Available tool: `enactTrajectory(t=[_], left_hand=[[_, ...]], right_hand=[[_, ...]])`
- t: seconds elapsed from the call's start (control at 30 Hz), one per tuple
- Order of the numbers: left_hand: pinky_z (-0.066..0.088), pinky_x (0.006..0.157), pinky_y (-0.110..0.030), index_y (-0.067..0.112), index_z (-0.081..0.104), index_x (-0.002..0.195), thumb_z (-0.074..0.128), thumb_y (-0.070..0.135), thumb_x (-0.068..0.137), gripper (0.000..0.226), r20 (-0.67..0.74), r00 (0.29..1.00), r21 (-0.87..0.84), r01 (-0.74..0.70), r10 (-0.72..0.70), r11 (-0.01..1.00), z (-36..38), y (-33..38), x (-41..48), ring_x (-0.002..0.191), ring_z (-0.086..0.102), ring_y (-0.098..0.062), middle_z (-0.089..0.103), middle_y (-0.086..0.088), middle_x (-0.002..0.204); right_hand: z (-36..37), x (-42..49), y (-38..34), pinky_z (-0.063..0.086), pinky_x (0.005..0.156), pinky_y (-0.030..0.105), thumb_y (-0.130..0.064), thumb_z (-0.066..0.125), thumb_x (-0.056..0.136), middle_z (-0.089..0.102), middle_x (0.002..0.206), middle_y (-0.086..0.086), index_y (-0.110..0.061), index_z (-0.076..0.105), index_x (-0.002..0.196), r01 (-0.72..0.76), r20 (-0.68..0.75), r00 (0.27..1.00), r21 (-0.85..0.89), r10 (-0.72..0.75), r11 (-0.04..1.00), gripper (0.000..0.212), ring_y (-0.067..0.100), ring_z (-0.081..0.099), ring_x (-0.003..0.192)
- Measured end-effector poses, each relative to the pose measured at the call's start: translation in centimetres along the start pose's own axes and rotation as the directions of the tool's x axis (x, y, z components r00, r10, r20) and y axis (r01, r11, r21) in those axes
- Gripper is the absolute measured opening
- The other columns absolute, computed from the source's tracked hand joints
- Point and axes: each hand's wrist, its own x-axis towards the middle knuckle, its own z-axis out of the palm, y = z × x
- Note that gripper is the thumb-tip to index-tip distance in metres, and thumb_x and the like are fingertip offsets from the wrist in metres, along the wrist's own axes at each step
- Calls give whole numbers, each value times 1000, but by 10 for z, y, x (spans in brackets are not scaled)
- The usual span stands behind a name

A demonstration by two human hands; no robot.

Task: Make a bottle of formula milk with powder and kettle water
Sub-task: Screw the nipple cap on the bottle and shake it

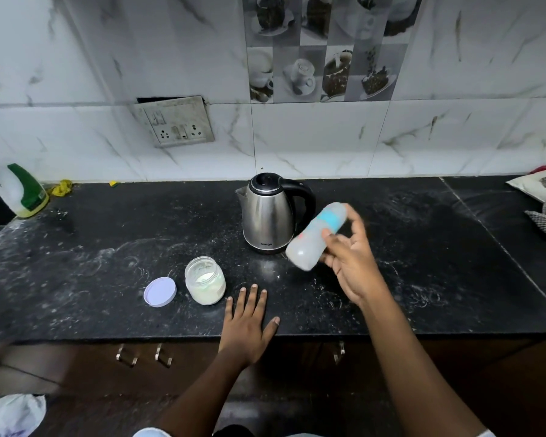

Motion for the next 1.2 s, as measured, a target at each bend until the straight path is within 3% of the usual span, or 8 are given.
enactTrajectory(t=[0.33,0.43,0.53,0.67,0.77,0.9,1.0,1.2], left_hand=[[-15,123,-47,28,6,166,-7,76,91,90,-17,1000,5,-7,7,1000,-1,-1,-1,160,-8,-24,-1,1,174],[-12,123,-48,26,13,166,-4,76,94,89,-37,999,-1,-7,6,1000,0,0,0,161,-2,-26,5,-1,174],[-11,123,-48,26,14,166,8,73,99,82,-31,1000,6,-1,1,1000,1,-1,0,161,0,-26,8,-1,174],[-11,124,-48,26,13,166,15,70,100,79,-27,1000,19,-3,3,1000,-2,1,-1,161,-2,-27,6,-1,174],[-10,124,-49,26,13,166,16,70,100,79,-34,999,13,-1,1,1000,0,0,0,161,-1,-27,7,-2,174],[-12,124,-48,27,9,166,14,70,100,79,-21,1000,30,3,-2,1000,0,1,0,161,-5,-26,2,-1,175],[-11,124,-48,27,12,166,16,70,100,78,-32,999,19,3,-2,1000,-1,1,0,161,-3,-26,4,-1,174],[-2,123,-50,24,28,163,22,69,102,77,-29,1000,23,-5,6,1000,3,0,1,159,16,-30,23,-5,171]], right_hand=[[2,-5,-1,59,95,50,-6,69,92,76,117,15,-34,36,156,-20,86,996,-52,25,998,78,31,71,115],[-3,-3,0,61,90,48,-8,68,94,77,113,7,-32,37,154,24,-38,999,21,-23,999,72,27,71,113],[-3,-8,-4,61,90,47,-14,72,87,76,114,17,-35,38,154,-19,100,995,-93,28,995,78,31,72,111],[-7,-6,0,60,91,49,-8,69,95,76,116,12,-33,37,155,36,-52,998,17,-35,999,72,31,70,117],[-1,-10,3,60,94,48,-7,71,92,75,118,20,-34,37,155,0,80,997,-82,7,997,76,33,71,113],[0,-7,7,60,92,49,-7,69,95,76,116,13,-33,34,157,45,-54,998,2,-45,999,75,30,71,115],[1,-9,1,60,93,48,-13,73,88,75,117,18,-34,36,157,-9,89,996,-93,17,996,81,34,71,115],[-5,-4,0,61,90,47,-7,68,96,75,117,15,-35,35,156,-13,19,1000,-63,15,998,74,32,70,117]])
